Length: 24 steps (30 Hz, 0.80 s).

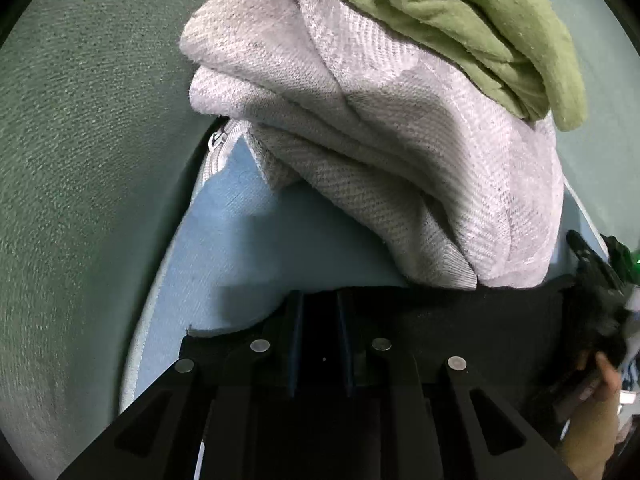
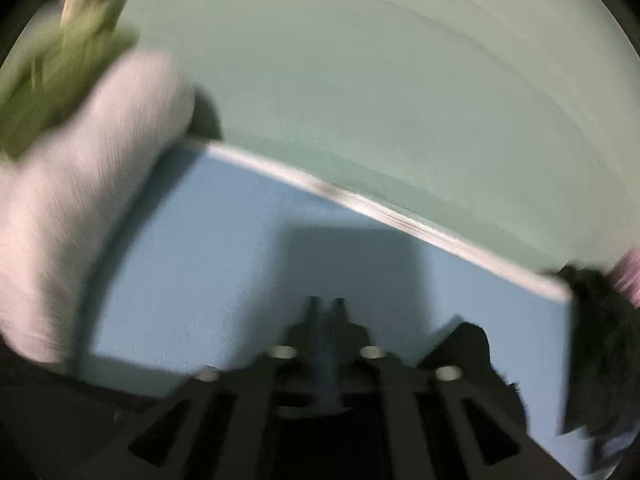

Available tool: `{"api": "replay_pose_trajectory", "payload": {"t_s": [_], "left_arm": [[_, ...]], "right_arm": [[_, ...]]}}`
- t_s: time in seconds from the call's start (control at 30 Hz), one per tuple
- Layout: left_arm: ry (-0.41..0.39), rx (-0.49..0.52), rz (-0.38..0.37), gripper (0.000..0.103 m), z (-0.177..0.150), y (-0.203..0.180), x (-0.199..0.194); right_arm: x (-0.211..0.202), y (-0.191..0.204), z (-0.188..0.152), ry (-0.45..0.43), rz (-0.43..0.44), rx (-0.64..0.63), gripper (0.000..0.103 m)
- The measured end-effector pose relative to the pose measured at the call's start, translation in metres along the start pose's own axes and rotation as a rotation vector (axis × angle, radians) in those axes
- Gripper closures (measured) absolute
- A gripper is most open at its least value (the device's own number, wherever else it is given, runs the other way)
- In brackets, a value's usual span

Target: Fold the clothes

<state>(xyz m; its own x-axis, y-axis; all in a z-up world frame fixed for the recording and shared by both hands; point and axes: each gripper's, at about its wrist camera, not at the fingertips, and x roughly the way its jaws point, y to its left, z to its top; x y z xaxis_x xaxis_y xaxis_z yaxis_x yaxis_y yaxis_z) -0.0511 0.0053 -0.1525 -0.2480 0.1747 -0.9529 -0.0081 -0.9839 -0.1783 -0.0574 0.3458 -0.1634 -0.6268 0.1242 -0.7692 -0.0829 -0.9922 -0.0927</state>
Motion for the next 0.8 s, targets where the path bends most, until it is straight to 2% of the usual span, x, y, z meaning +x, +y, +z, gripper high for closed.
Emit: {"api": "replay_pose_trajectory", "payload": {"t_s": [0.07, 0.1, 0.13, 0.17, 0.23, 0.27, 0.3, 0.33, 0.37, 0.4, 0.47, 0.53, 0.57, 0.6, 0.67, 0.8], "left_arm": [[-0.056, -0.001, 0.024, 0.084, -0.007, -0.002, -0.002], [-0.102, 0.000, 0.040, 0.084, -0.014, -0.003, -0.004], [-0.151, -0.001, 0.056, 0.084, -0.021, -0.005, -0.006], [-0.198, 0.000, 0.066, 0.084, -0.032, -0.006, -0.009], [-0.289, 0.002, 0.086, 0.083, -0.054, -0.010, -0.015], [-0.335, 0.003, 0.096, 0.077, -0.065, -0.011, -0.018], [-0.337, -0.007, 0.060, 0.061, -0.080, -0.012, -0.025], [-0.331, -0.020, 0.017, 0.051, -0.096, -0.013, -0.033], [-0.326, -0.031, -0.034, 0.033, -0.111, -0.016, -0.040], [-0.325, -0.030, -0.077, 0.027, -0.127, -0.019, -0.049], [-0.327, -0.002, -0.146, 0.026, -0.163, -0.030, -0.069], [-0.320, 0.072, -0.196, 0.026, -0.203, -0.059, -0.081], [-0.308, 0.108, -0.222, 0.026, -0.215, -0.062, -0.085], [-0.296, 0.133, -0.237, 0.026, -0.216, -0.087, -0.088], [-0.271, 0.192, -0.294, 0.026, -0.244, -0.116, -0.094], [-0.208, 0.287, -0.351, 0.026, -0.289, -0.160, -0.094]], "right_arm": [[-0.037, -0.038, -0.014, -0.082, 0.152, 0.189, 0.055], [-0.063, -0.054, -0.027, -0.124, 0.230, 0.257, 0.043], [-0.087, -0.064, -0.043, -0.147, 0.280, 0.294, 0.034], [-0.110, -0.071, -0.061, -0.148, 0.308, 0.301, 0.021], [-0.155, -0.081, -0.107, -0.112, 0.333, 0.265, 0.022], [-0.180, -0.087, -0.134, -0.092, 0.336, 0.251, 0.022], [-0.202, -0.094, -0.162, -0.069, 0.329, 0.248, 0.022], [-0.221, -0.102, -0.189, -0.045, 0.322, 0.244, 0.022], [-0.235, -0.111, -0.213, -0.019, 0.311, 0.239, 0.022], [-0.254, -0.121, -0.235, 0.004, 0.294, 0.236, 0.022], [-0.279, -0.137, -0.273, 0.031, 0.272, 0.248, 0.022], [-0.289, -0.149, -0.307, 0.053, 0.265, 0.272, 0.023], [-0.291, -0.153, -0.319, 0.064, 0.267, 0.297, 0.027], [-0.293, -0.157, -0.330, 0.074, 0.273, 0.322, 0.027], [-0.298, -0.164, -0.346, 0.069, 0.306, 0.389, 0.027], [-0.304, -0.175, -0.359, 0.062, 0.377, 0.481, 0.030]]}}
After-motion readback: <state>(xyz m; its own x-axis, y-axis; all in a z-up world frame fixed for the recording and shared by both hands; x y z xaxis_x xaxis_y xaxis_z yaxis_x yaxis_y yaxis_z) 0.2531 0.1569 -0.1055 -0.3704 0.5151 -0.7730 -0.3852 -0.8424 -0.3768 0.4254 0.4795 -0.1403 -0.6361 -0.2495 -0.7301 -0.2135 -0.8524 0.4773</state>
